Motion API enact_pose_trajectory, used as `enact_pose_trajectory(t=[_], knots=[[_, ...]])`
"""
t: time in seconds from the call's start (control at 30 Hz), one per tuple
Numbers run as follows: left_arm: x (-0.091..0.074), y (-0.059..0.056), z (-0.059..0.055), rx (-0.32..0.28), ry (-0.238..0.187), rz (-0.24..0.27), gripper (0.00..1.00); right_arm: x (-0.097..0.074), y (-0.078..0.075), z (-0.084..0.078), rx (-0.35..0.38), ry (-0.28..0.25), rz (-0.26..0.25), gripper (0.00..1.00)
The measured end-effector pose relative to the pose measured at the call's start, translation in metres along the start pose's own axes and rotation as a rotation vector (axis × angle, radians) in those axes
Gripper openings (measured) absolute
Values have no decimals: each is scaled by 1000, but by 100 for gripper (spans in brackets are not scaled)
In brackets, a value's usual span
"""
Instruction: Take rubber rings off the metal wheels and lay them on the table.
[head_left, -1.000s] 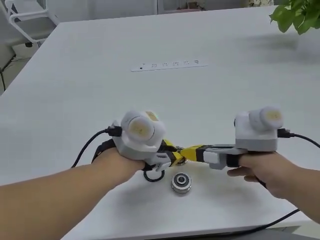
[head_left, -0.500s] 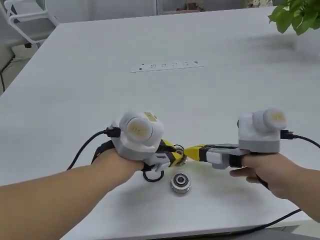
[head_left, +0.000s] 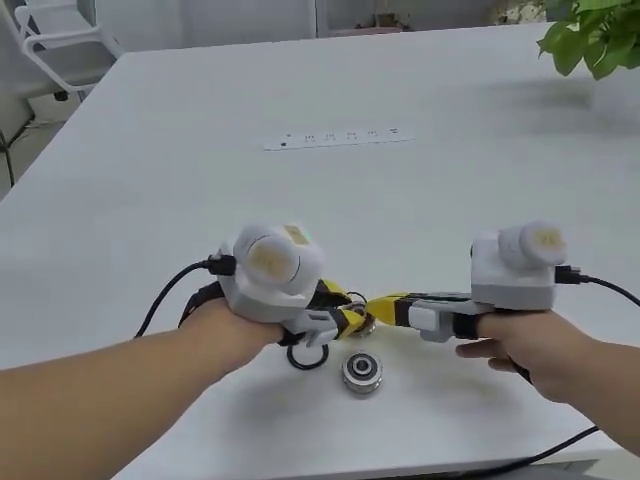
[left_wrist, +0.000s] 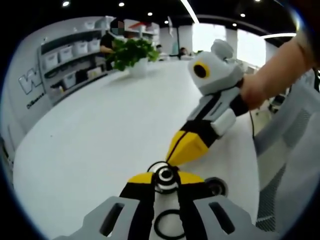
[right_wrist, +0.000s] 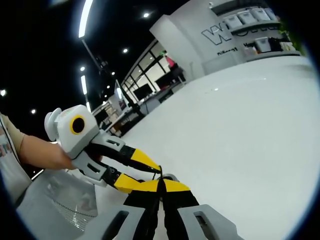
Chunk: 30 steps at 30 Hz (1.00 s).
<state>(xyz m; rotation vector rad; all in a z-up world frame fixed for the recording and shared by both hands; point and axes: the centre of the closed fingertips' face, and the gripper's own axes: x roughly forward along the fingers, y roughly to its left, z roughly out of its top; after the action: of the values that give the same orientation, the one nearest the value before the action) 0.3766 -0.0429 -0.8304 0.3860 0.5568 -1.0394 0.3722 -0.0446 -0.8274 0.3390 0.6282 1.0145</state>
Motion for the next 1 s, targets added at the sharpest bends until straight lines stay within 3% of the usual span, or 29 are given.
enact_pose_trajectory(t=[0.6, 1.0], knots=[[-43, -4, 18, -3, -94, -20, 30, -7, 13, 14, 6, -26, 30, 0], [-81, 1, 16, -16, -145, 13, 38, -5, 26, 21, -5, -26, 58, 0]])
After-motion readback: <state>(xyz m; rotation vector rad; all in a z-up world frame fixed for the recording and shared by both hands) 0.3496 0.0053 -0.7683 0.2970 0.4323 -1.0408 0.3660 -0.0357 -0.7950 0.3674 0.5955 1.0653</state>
